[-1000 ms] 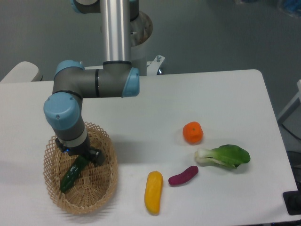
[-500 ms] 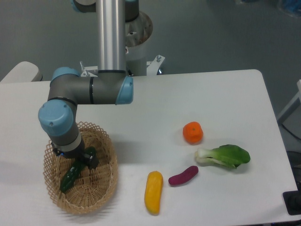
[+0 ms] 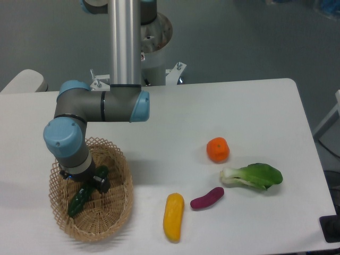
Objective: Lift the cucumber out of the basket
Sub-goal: 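Lower the gripper onto the green cucumber and close on it, then lift the cucumber up out of the basket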
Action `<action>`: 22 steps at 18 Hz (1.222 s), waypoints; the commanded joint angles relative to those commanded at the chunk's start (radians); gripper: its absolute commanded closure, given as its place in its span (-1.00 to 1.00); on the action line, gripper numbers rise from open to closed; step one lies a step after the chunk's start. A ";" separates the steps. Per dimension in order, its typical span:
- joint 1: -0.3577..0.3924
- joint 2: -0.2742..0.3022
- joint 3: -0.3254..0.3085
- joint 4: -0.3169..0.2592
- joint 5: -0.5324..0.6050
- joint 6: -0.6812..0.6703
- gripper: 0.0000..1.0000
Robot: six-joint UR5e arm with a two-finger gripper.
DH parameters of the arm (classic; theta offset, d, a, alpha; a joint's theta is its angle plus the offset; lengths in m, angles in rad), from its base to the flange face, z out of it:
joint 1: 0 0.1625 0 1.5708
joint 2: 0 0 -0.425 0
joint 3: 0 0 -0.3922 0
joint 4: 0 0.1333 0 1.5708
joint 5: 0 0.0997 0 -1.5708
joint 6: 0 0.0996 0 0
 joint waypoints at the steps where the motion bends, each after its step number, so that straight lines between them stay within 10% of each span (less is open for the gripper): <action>1: 0.000 -0.002 0.003 0.000 0.000 0.000 0.35; 12: 0.017 0.031 0.054 -0.017 -0.005 0.046 0.71; 22: 0.254 0.124 0.153 -0.126 -0.012 0.349 0.71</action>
